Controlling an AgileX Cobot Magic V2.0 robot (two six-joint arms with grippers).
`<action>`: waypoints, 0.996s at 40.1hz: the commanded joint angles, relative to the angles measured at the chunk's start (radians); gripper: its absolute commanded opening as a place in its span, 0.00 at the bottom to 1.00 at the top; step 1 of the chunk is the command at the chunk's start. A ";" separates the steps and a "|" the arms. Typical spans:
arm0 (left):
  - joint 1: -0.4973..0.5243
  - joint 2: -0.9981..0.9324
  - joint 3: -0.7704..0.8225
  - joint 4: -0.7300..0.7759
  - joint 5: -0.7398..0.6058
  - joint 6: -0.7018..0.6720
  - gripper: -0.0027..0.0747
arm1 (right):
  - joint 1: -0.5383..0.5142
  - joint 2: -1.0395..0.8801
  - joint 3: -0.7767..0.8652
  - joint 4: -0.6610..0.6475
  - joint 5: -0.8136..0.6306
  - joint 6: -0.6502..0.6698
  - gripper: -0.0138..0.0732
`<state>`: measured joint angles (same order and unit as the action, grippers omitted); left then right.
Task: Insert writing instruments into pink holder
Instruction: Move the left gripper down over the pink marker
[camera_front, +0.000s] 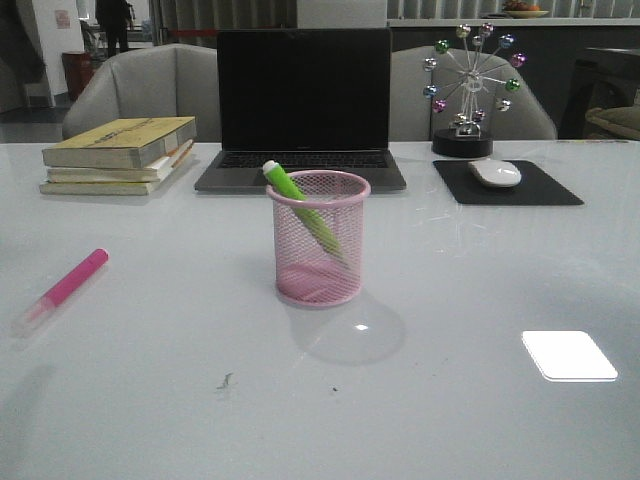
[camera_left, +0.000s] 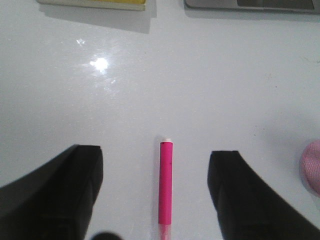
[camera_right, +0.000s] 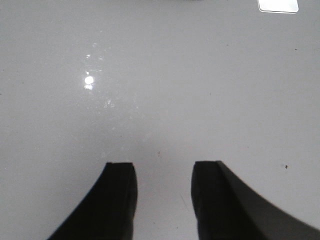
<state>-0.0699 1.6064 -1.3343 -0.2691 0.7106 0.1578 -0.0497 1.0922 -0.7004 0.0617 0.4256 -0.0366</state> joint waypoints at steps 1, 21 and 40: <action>-0.026 0.027 -0.068 -0.006 -0.030 0.012 0.69 | -0.007 -0.027 -0.025 0.004 -0.063 -0.008 0.61; -0.052 0.291 -0.083 0.009 -0.025 0.012 0.69 | -0.007 -0.027 -0.025 0.003 -0.054 -0.008 0.61; -0.052 0.369 -0.083 0.011 -0.014 0.012 0.69 | -0.007 -0.027 -0.025 0.003 -0.039 -0.008 0.61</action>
<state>-0.1155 2.0262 -1.3874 -0.2475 0.7172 0.1727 -0.0497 1.0922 -0.7004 0.0659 0.4405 -0.0383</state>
